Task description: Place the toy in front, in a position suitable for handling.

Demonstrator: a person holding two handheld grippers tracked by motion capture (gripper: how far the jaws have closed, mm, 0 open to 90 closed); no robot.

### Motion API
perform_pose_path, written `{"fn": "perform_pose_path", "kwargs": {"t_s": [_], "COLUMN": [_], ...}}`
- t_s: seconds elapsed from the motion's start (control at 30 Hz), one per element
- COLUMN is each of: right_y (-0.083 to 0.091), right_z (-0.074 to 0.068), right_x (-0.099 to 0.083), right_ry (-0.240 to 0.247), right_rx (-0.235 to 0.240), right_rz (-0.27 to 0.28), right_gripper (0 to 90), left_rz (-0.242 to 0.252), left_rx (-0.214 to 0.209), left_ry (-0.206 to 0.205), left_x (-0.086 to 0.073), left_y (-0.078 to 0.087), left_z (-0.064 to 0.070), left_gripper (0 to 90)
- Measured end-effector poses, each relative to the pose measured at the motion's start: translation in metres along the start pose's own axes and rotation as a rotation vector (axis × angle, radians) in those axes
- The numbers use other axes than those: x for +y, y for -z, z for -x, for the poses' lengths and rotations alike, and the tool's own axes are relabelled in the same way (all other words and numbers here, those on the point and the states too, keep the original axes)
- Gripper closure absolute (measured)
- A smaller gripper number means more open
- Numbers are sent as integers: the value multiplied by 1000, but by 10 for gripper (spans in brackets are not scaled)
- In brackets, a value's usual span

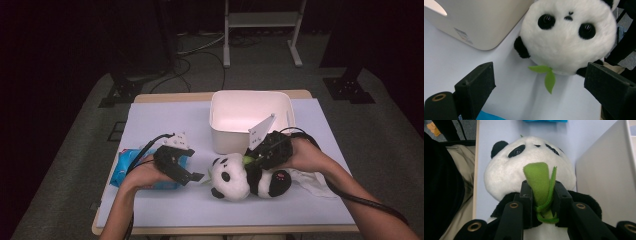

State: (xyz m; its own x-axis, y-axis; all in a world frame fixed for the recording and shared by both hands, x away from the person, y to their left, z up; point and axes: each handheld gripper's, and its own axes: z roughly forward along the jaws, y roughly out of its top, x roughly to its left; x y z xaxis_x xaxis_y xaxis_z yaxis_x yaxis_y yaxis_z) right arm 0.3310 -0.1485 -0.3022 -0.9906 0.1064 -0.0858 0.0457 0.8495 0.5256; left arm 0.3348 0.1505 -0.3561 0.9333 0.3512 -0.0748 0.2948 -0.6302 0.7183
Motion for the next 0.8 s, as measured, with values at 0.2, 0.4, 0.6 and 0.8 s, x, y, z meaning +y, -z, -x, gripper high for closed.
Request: {"fn": "perform_pose_path", "kwargs": {"t_s": [0.2,0.4,0.6,0.8], "right_y": [15,31,49,66], "right_z": [0,-2,-4,-6], "right_x": [4,7,12,19], "right_ry": [-6,-6,1,3], "right_rx": [-13,-26,-47,-83], "right_rz": [11,24,42,41], "right_gripper": [730,730,730,732], "left_rz": [-2,1,1,4], "left_rx": [-2,2,1,-6], "left_ry": [-2,-4,6,1], "left_x": [-1,-2,-5,-7], "left_y": [0,2,1,0], "left_z": [-1,0,-1,-3], "left_gripper": [88,88,88,88]}}
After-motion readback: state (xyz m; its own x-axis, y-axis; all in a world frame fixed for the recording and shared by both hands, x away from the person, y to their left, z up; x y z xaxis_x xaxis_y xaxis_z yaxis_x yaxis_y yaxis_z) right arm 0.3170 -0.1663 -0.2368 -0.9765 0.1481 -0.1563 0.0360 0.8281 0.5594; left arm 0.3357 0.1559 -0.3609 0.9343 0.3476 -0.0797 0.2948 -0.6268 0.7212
